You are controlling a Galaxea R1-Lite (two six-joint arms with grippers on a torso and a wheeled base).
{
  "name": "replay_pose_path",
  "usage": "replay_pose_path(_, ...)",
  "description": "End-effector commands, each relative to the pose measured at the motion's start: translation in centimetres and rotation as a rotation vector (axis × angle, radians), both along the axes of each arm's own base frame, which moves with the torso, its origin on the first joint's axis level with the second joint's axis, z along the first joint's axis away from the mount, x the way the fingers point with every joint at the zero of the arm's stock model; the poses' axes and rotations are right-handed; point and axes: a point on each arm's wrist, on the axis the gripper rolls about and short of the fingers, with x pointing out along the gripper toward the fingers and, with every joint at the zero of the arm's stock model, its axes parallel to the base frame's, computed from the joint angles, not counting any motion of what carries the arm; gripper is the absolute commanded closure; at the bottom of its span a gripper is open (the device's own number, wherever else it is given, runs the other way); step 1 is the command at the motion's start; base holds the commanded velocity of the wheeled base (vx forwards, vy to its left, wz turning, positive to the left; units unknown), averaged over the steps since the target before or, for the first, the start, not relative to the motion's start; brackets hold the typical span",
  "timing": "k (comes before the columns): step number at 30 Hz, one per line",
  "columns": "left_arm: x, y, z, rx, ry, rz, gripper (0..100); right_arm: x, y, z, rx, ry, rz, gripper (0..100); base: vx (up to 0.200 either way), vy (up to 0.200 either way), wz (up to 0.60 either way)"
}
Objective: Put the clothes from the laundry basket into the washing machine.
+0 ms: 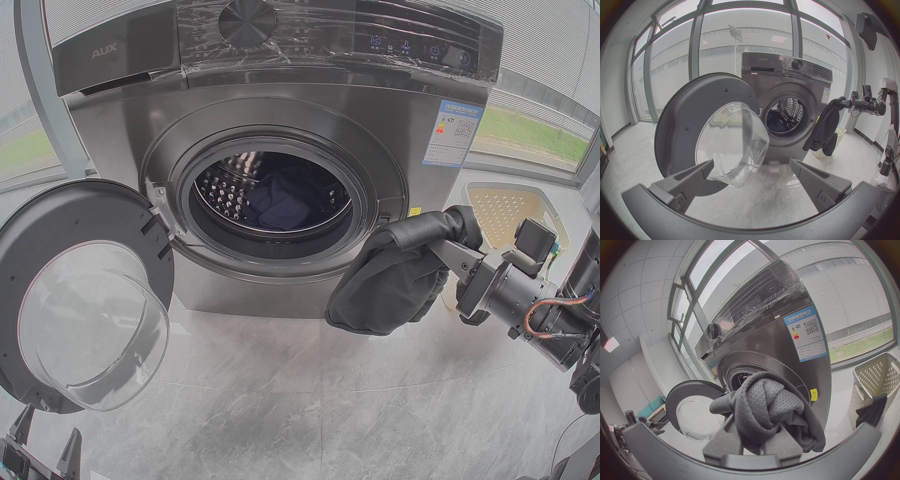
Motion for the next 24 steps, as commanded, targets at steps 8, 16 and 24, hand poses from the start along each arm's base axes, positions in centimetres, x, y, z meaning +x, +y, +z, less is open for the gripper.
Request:
replay_pose_path(8,0.0,0.0,-0.5,0.003,0.000,0.002,0,-0.3,0.1,-0.2,-0.007,0.006,0.008,100,0.000,0.075,0.00)
replay_pose_path(16,0.0,0.0,-0.5,0.020,0.000,0.006,0,-0.8,2.3,-0.6,0.029,0.057,0.057,100,0.000,0.000,0.00)
replay_pose_path(24,0.0,0.0,-0.5,0.042,-0.005,-0.006,0,-0.3,5.7,-0.7,0.071,0.091,0.070,100,0.000,0.000,0.00)
